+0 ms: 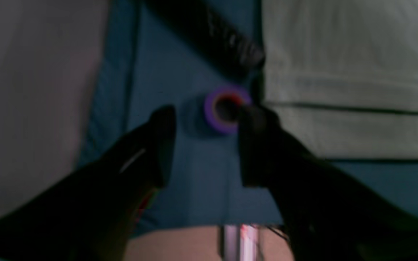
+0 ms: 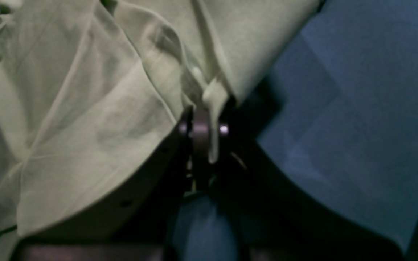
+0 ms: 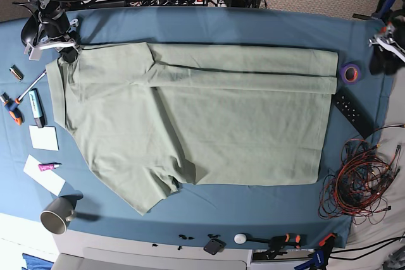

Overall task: Fold the T-shirt properly
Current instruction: 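Regrasp the folded edge corners with both grippers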

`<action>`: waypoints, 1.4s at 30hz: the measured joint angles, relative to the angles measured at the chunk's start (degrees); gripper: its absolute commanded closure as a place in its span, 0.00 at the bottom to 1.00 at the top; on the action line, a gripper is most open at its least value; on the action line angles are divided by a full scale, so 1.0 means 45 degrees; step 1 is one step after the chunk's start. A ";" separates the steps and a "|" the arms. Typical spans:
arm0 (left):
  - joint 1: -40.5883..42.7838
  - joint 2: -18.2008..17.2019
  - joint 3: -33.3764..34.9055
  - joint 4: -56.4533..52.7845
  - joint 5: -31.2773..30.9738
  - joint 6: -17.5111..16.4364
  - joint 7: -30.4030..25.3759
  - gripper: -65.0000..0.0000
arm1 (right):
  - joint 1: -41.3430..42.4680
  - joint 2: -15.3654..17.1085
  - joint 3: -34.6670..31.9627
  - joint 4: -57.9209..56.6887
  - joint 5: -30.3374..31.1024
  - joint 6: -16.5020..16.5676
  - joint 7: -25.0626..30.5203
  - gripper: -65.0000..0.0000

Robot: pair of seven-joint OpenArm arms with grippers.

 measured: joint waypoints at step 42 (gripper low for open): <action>-0.1345 0.0641 0.2880 -0.2948 -0.1423 -0.0437 0.0068 0.56 | -0.0005 0.0000 0.0000 -0.0005 -0.0005 0.0000 0.0044 1.00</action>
